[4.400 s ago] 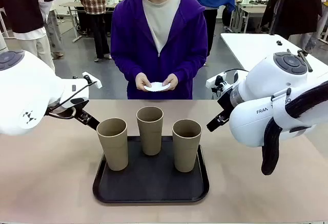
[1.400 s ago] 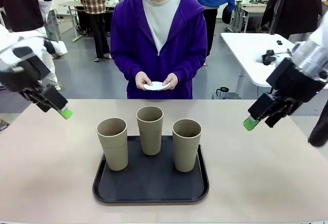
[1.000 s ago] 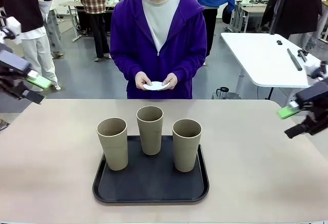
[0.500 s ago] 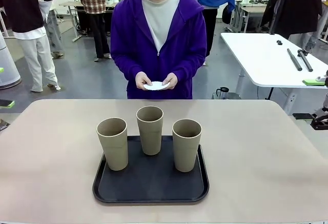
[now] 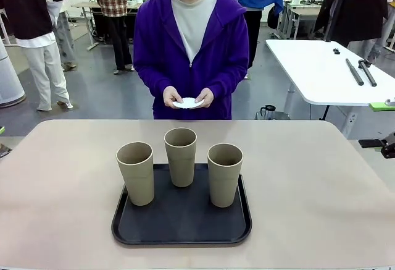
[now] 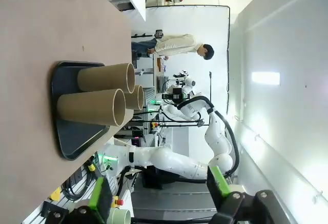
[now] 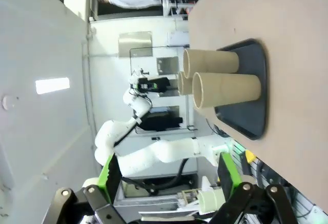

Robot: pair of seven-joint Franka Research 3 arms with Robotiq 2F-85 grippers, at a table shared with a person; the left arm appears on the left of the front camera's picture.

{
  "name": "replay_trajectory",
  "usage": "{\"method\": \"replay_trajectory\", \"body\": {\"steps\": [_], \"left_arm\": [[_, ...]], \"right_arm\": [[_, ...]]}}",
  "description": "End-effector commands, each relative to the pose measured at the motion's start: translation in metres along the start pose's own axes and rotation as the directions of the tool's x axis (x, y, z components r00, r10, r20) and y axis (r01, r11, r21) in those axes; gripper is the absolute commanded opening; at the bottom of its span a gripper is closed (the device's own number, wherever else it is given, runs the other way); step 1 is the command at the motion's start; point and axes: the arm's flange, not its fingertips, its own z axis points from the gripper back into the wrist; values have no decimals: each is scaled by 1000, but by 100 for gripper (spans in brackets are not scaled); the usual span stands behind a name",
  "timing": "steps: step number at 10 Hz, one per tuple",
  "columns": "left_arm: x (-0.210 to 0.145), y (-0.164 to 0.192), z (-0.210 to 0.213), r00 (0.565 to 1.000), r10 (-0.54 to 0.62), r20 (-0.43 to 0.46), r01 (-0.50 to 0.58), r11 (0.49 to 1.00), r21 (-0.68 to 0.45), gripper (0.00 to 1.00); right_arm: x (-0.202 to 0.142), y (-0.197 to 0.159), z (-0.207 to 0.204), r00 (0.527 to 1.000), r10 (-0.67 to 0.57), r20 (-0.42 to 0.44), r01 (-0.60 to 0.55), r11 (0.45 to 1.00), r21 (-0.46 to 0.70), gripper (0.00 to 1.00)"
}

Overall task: Place coasters on the table and set cups on them.
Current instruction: Pick up one Reusable plastic cup and place it on a coaster set by the human.

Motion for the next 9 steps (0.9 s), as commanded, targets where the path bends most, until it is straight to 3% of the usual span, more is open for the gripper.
{"method": "replay_trajectory", "body": {"steps": [1,5,6,7,9], "left_arm": [[5,8,1,1000,7,1,-7,999,39,100],[13,17,3,1000,25,-11,-24,990,137,100],[8,16,-2,999,37,3,-37,998,59,100],[8,16,-2,999,37,3,-37,998,59,100],[8,16,-2,999,37,3,-37,998,59,100]], "right_arm": [[-2,-8,-1,992,84,-94,-87,996,-23,100],[-6,-10,-11,980,131,-148,-135,991,-11,100],[-8,-4,-13,975,147,-164,-149,989,1,100],[-8,-8,-12,986,115,-124,-118,993,-17,100],[-8,-8,-12,986,115,-124,-118,993,-17,100]]}}
